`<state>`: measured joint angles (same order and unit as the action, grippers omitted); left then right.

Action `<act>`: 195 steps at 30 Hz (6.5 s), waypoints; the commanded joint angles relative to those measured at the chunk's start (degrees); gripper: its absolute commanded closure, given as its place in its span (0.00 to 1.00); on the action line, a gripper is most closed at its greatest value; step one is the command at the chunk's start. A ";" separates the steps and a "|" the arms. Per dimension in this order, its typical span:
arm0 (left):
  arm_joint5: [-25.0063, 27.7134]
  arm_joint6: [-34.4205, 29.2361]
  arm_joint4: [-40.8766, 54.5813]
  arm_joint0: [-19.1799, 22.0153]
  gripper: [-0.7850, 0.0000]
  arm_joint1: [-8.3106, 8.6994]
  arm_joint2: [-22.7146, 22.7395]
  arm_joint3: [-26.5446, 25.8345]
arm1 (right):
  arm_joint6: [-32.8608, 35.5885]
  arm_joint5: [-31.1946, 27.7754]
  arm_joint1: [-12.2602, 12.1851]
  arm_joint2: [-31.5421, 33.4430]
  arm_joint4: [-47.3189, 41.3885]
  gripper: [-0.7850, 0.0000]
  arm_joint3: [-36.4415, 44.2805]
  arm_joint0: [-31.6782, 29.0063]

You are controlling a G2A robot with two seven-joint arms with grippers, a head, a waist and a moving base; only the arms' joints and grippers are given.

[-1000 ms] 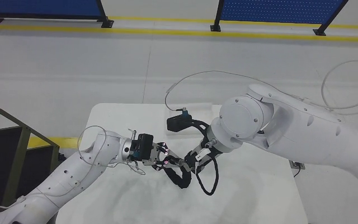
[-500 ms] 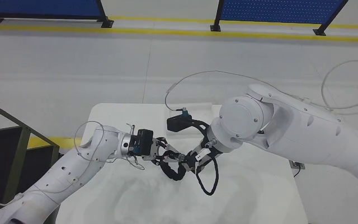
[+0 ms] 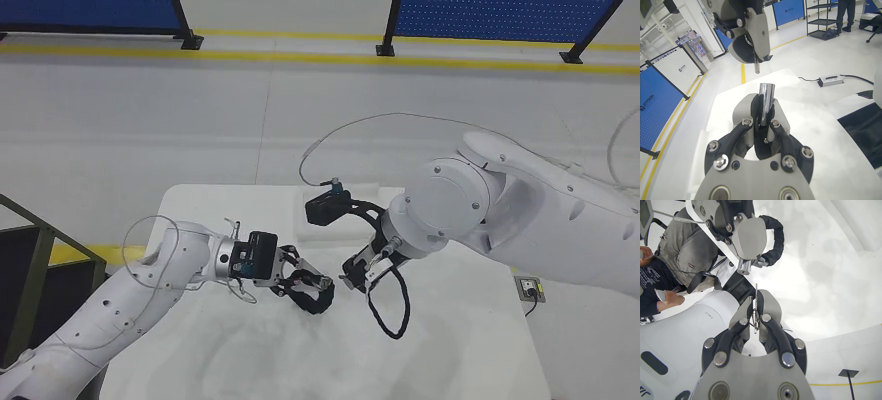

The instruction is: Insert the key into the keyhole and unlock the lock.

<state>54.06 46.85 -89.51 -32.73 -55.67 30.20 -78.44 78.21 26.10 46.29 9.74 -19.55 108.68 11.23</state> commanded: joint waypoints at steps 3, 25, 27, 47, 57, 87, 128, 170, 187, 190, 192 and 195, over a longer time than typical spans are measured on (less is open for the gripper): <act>0.10 -0.15 -0.42 -0.04 1.00 -0.41 0.07 0.36 | 0.18 -0.17 0.22 0.00 -1.07 1.00 -0.08 0.12; -2.65 3.59 -1.06 -2.03 1.00 -1.99 2.32 1.22 | -0.05 0.07 3.54 0.00 -1.17 1.00 -3.32 -3.22; -2.42 3.74 -1.37 -2.16 1.00 -2.05 2.47 1.20 | -0.47 0.48 3.61 0.00 -1.40 1.00 -3.46 -3.15; -0.51 3.65 -2.28 -2.75 1.00 -3.35 2.99 1.98 | -5.34 5.34 1.61 0.00 -6.03 1.00 -1.31 -1.53; -4.68 4.32 -0.04 -5.05 1.00 -3.70 4.94 3.01 | -16.47 16.47 -1.32 0.00 -10.46 1.00 5.71 0.27; -3.50 6.87 3.53 -6.91 1.00 -6.67 5.76 7.05 | -31.90 31.90 -4.27 0.00 -13.05 1.00 15.31 2.11; -2.97 6.34 4.72 -7.82 1.00 -7.46 6.84 7.05 | -31.90 31.90 -2.19 0.00 -10.55 1.00 12.83 -0.06; -2.85 6.21 4.73 -7.81 1.00 -7.47 6.80 7.06 | -31.90 31.90 -2.19 0.00 -10.55 1.00 12.83 -0.06; -3.54 2.19 6.78 -9.51 1.00 -7.40 8.06 4.80 | -31.04 30.19 -2.17 0.00 -8.08 1.00 12.76 -1.72; -3.19 0.98 7.30 -10.07 1.00 -7.31 8.81 4.04 | -30.32 30.29 -1.83 0.00 -6.76 1.00 12.45 -1.88; -3.01 0.41 7.41 -10.43 1.00 -7.28 9.22 3.75 | -30.30 30.27 -1.61 0.00 -6.40 1.00 12.27 -2.14; -2.84 -0.20 7.51 -10.89 1.00 -7.26 9.79 3.46 | -30.39 30.36 -1.35 0.00 -6.19 0.56 12.16 -2.32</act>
<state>51.17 46.84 -81.98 -43.49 -62.93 39.83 -74.90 47.87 56.40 44.88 9.74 -25.79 120.83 8.93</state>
